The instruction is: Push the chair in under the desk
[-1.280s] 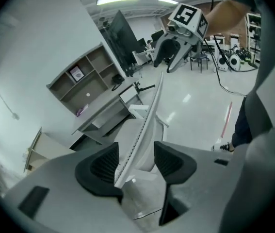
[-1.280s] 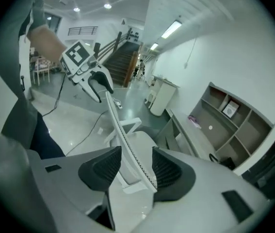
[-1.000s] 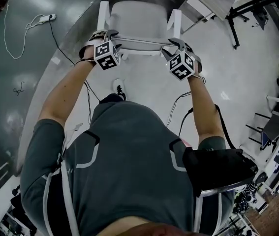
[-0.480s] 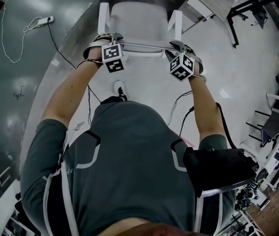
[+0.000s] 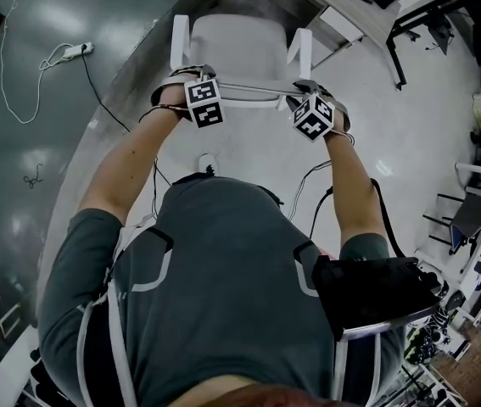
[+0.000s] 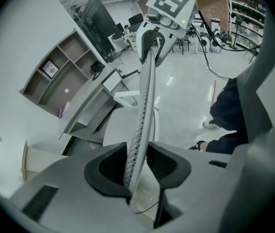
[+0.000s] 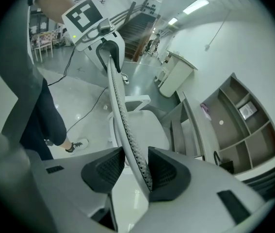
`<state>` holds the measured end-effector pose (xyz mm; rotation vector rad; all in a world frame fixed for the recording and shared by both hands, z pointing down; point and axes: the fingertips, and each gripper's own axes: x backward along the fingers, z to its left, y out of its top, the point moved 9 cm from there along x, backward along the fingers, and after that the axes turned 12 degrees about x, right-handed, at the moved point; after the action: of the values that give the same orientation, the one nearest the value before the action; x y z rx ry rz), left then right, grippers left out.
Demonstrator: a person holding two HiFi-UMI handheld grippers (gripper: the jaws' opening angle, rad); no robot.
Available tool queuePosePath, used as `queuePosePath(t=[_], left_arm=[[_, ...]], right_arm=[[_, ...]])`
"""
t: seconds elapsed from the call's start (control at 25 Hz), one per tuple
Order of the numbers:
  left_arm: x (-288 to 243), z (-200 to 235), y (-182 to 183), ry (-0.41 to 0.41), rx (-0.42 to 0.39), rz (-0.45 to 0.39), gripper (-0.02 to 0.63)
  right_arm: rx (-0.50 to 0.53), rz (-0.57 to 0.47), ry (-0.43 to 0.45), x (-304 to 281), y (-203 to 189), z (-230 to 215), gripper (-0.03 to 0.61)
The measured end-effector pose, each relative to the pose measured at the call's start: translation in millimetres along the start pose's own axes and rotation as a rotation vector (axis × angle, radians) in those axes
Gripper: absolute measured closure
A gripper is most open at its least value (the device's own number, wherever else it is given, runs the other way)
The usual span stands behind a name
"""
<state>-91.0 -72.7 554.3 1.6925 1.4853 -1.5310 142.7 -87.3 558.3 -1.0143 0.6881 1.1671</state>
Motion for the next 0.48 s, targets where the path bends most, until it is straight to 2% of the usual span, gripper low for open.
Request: queuePosePath(t=[0.2,0.48], left_arm=[[-20.5,23.7,1.8,-0.003,-0.029,-0.006,0.485],[-9.8,31.5,-7.0,0.006,-0.043,-0.007,0.48]], right_arm=[[-0.044,0.03,0.021,-20.1,2.5,-18.8,0.416],[-0.071,0.043,0.047,-14.7,18.2,-20.8,0.416]])
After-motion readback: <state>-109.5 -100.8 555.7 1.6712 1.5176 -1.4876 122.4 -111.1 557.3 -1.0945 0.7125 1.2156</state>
